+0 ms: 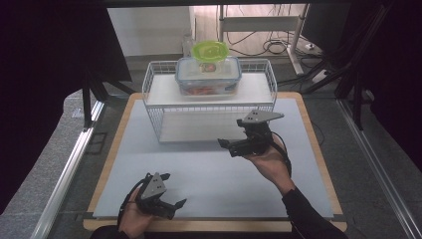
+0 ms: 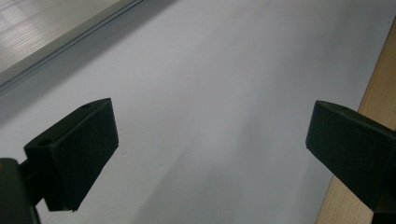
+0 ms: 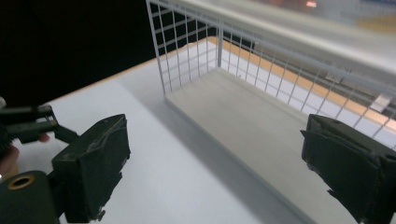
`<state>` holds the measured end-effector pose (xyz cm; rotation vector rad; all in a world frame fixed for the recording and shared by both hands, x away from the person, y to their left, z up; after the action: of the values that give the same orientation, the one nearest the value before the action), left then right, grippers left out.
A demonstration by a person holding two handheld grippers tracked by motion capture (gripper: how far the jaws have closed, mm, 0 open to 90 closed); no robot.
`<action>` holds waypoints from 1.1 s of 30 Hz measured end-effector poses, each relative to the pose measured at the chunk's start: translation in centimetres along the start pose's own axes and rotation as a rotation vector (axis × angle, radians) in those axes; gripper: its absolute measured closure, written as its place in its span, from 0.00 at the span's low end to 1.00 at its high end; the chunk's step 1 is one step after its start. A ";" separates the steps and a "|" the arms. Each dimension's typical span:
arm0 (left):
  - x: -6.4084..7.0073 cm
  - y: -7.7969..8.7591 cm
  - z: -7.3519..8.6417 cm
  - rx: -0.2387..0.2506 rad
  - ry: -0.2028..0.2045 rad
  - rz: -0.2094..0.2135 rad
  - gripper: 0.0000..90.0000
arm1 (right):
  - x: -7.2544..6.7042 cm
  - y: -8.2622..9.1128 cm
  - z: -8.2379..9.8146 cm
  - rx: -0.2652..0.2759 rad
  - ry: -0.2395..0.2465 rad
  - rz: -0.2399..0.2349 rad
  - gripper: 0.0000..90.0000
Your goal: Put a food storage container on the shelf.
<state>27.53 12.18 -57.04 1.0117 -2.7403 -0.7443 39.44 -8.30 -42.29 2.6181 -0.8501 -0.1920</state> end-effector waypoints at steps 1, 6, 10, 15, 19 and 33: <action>0.0 0.0 0.0 0.000 0.000 -0.001 0.03 | 0.1 0.1 0.4 -0.002 -0.001 0.005 0.07; 0.0 0.0 0.0 -0.002 -0.003 -0.004 0.03 | 0.7 0.6 2.5 -0.004 -0.009 0.011 0.05; 0.0 0.0 0.0 -0.003 -0.006 -0.006 0.03 | 1.0 1.2 3.6 -0.014 0.003 0.020 0.01; 0.0 0.0 0.0 -0.002 -0.006 -0.005 0.03 | 0.9 1.9 4.7 -0.026 0.004 0.036 0.00; -0.1 0.0 0.0 -0.003 -0.006 -0.008 0.03 | 1.0 2.7 5.6 -0.034 0.007 0.055 0.00; -0.2 -0.1 0.1 -0.011 -0.006 -0.024 0.03 | 2.4 6.0 9.8 -0.054 0.006 0.130 0.00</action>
<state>27.65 12.28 -57.15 1.0440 -2.7306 -0.7663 35.77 -17.26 -48.95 2.5022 -0.9954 -0.1696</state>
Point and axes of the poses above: each handheld gripper's, and its own axes: y roughly backward along the jaws, z roughly out of its underside, x roughly to its right, the point moved 8 cm from there along -y, roughly forward along the jaws, and after that the axes turned 5 degrees about x, right-handed, at the moved point
